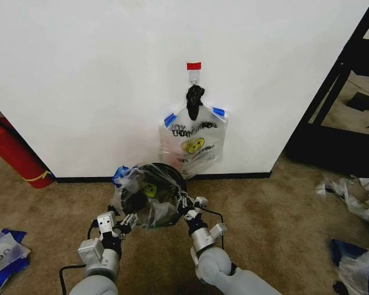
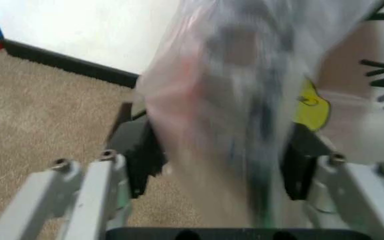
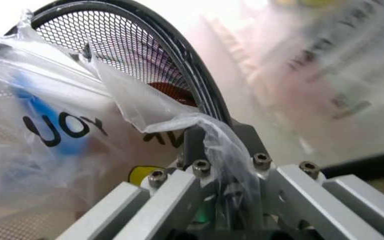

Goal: Pick up the garbage bag from the wall and place it over the trash bin.

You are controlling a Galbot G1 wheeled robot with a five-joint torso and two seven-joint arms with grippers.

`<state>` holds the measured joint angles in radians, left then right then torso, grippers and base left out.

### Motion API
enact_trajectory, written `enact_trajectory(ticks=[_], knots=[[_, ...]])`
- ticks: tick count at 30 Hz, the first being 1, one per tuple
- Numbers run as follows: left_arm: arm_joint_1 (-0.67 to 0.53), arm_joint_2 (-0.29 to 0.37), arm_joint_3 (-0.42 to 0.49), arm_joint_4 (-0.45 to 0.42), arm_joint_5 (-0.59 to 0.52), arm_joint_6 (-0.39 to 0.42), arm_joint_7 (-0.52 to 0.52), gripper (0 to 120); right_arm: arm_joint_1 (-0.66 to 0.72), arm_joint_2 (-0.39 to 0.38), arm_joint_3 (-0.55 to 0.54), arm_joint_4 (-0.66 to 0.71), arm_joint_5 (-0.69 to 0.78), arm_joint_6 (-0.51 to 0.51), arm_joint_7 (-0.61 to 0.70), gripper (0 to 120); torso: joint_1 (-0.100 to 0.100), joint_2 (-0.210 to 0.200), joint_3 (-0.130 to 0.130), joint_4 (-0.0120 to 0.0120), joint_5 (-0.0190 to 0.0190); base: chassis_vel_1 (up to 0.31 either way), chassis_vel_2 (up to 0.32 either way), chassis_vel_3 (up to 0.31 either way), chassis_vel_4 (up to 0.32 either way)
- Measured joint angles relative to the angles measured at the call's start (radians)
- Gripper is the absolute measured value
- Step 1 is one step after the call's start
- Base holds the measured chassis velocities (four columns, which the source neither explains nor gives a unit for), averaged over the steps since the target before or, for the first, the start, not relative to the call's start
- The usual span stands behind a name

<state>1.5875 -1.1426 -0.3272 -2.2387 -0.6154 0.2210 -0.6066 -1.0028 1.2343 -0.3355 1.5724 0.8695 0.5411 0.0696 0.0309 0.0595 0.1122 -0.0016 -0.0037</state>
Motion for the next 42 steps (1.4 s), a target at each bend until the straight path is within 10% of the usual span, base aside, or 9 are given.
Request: enact_trajectory(ticks=[15, 22, 42], knots=[[-0.004, -0.024, -0.009, -0.001, -0.052, 0.006, -0.042, 0, -0.02, 0.009, -0.008, -0.009, -0.073, 0.021, -0.023, 0, 0.0, 0.0, 0.0, 0.0001, 0.0, 0.0, 0.0, 0.0, 0.0], [-0.004, -0.015, -0.017, 0.004, -0.055, 0.004, -0.041, 0, -0.023, 0.004, -0.006, -0.024, -0.104, 0.031, -0.048, 0, 0.0, 0.0, 0.0, 0.0, 0.0, 0.0, 0.0, 0.0, 0.0], [-0.009, 0.033, -0.042, 0.054, -0.025, -0.019, -0.03, 0, -0.009, -0.077, 0.043, -0.097, -0.015, 0.083, -0.481, 70, 0.0, 0.0, 0.0, 0.0, 0.0, 0.0, 0.0, 0.0, 0.0]])
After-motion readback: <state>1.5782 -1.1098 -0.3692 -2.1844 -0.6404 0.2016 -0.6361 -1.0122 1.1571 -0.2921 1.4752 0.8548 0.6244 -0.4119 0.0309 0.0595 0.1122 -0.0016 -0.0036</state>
